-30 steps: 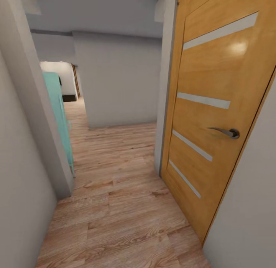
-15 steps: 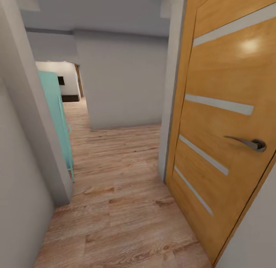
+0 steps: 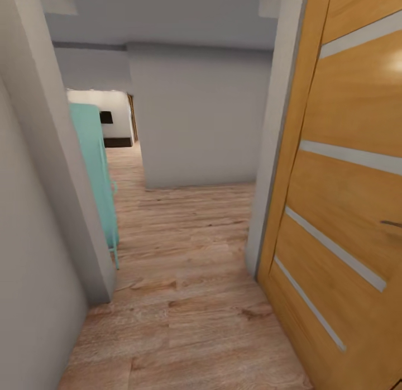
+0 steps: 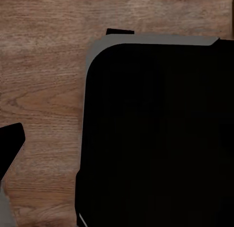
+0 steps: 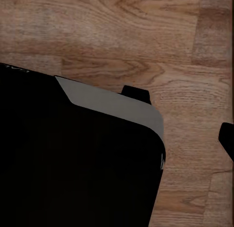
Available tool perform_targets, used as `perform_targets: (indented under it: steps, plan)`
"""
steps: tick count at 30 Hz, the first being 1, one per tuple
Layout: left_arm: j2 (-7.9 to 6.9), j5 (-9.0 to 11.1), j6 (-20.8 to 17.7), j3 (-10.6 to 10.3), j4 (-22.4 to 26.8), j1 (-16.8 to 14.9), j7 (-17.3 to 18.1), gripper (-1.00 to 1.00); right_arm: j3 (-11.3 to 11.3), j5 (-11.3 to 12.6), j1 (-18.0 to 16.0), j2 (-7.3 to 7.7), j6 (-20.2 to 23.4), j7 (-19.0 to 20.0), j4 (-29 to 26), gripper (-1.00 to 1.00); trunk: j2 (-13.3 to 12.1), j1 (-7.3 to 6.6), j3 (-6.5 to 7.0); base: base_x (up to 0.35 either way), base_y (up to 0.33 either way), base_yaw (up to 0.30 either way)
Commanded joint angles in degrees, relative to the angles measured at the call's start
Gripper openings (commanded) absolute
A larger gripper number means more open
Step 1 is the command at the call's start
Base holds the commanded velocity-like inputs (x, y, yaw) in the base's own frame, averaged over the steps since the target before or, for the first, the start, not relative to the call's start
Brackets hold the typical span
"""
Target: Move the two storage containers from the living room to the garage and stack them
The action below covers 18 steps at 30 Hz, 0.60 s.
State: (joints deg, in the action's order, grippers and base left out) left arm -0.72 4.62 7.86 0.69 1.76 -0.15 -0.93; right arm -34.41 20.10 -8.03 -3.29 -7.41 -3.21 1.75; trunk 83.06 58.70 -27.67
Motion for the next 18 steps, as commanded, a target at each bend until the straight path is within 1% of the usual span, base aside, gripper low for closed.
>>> perform_targets:
  steps: [1,6,13,18]
  plan:
    - [0.01,0.48,0.14,0.01,0.00,-0.01,0.03,1.00,-0.48,0.50,-0.06,-0.05,-0.32,-0.06,0.18,1.00,0.02,0.03,-0.05,0.322,0.000,0.011]
    - [-0.05,0.48,0.14,0.15,0.00,0.01,-0.02,1.00,-0.48,0.51,-0.06,-0.05,-0.33,0.02,0.18,1.00,0.02,0.03,-0.05,0.322,0.000,0.004]
    - [-0.07,0.48,0.20,1.29,0.00,0.02,0.00,1.00,-0.48,0.55,-0.06,-0.05,-0.33,0.15,0.27,1.00,0.02,0.03,-0.05,0.321,0.000,0.000]
    - [-0.07,0.48,0.22,1.41,0.00,0.04,-0.02,1.00,-0.48,0.52,-0.06,-0.05,-0.32,0.22,0.27,1.00,0.02,0.03,-0.05,0.302,0.000,0.000]
